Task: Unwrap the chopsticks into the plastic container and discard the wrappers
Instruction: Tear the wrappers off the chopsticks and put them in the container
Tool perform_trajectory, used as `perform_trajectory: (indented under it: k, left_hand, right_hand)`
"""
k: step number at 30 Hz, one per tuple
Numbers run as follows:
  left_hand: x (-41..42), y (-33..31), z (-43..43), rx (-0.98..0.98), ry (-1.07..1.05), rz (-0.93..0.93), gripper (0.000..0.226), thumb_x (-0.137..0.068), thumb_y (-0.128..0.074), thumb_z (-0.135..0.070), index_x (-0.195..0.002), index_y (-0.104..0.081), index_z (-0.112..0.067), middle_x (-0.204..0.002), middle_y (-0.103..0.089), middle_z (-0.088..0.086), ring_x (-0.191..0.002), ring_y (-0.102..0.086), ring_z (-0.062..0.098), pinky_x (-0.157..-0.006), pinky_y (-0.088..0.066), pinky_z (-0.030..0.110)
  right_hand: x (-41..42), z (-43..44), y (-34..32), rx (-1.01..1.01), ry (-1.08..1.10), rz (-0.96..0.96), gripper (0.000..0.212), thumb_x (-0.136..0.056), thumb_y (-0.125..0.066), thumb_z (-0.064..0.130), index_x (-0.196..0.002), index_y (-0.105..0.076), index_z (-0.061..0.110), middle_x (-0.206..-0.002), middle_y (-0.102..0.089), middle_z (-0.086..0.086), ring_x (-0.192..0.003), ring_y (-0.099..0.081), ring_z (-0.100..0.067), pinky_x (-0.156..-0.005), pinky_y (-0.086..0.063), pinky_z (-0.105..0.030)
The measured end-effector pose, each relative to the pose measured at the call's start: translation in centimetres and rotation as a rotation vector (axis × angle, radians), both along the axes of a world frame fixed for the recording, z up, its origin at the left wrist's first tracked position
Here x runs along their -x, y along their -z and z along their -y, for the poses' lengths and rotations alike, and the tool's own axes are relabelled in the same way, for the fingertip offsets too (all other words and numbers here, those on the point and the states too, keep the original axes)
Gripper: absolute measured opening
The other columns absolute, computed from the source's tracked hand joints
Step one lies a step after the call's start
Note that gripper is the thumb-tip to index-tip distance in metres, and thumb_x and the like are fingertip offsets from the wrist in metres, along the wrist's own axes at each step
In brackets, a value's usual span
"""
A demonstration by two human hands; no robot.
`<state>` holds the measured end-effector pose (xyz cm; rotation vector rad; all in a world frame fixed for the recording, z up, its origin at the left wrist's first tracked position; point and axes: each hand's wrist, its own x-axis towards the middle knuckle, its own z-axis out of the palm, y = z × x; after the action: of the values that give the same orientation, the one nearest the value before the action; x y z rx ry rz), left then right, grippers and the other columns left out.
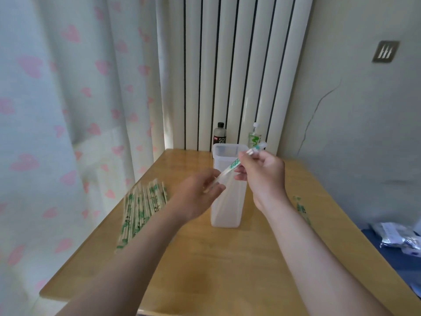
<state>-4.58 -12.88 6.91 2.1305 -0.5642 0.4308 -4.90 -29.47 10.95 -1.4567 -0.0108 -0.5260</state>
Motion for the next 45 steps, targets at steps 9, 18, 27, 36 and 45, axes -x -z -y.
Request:
perform_trajectory:
  k: [9, 18, 27, 36, 45]
  left_hand:
    - [-0.1, 1.7, 2.3, 0.119, -0.022, 0.192, 0.011, -0.099, -0.061, -0.013, -0.104, -0.071, -0.011, -0.081, -0.072, -0.003, -0.076, -0.067, 0.010, -0.069, -0.054, 0.032]
    - [-0.4, 2.6, 1.4, 0.015, -0.096, 0.298, 0.016, -0.098, -0.061, -0.017, -0.110, -0.070, -0.013, -0.077, -0.061, -0.009, -0.062, -0.052, 0.010, -0.057, -0.039, 0.021]
    - [-0.2, 2.7, 1.4, -0.063, -0.108, 0.395, 0.027, -0.099, -0.048, -0.026, -0.101, -0.069, -0.009, -0.076, -0.062, -0.001, -0.060, -0.051, 0.017, -0.050, -0.041, 0.031]
    - [-0.3, 3.4, -0.5, -0.184, -0.138, 0.384, 0.028, -0.099, -0.045, -0.028, -0.108, -0.066, -0.010, -0.087, -0.064, 0.001, -0.066, -0.057, 0.028, -0.053, -0.050, 0.041]
    - [-0.1, 2.3, 1.2, -0.220, -0.105, 0.343, 0.029, -0.102, -0.054, -0.025, -0.129, -0.057, -0.013, -0.105, -0.068, 0.006, -0.086, -0.065, 0.030, -0.066, -0.053, 0.042]
  right_hand:
    - [1.0, -0.8, 1.4, -0.013, -0.120, -0.189, 0.010, -0.095, -0.069, 0.015, -0.086, -0.066, 0.013, -0.079, -0.071, -0.005, -0.069, -0.064, -0.017, -0.052, -0.050, -0.031]
    - [0.9, 0.0, 0.2, -0.074, -0.003, -0.200, 0.020, -0.095, -0.066, 0.026, -0.084, -0.075, 0.013, -0.074, -0.069, -0.003, -0.062, -0.062, -0.015, -0.046, -0.046, -0.028]
    - [0.9, -1.2, 1.2, -0.118, -0.038, -0.280, 0.025, -0.098, -0.059, 0.028, -0.092, -0.075, 0.010, -0.077, -0.071, -0.011, -0.061, -0.060, -0.020, -0.046, -0.045, -0.027]
    - [0.4, -0.2, 0.8, -0.105, 0.035, -0.276, 0.024, -0.096, -0.062, 0.025, -0.086, -0.077, 0.008, -0.074, -0.069, -0.005, -0.060, -0.059, -0.017, -0.043, -0.042, -0.027]
    - [1.2, -2.3, 2.2, -0.045, -0.029, -0.302, 0.030, -0.101, -0.056, 0.029, -0.088, -0.076, 0.013, -0.076, -0.072, -0.006, -0.063, -0.062, -0.017, -0.047, -0.047, -0.029]
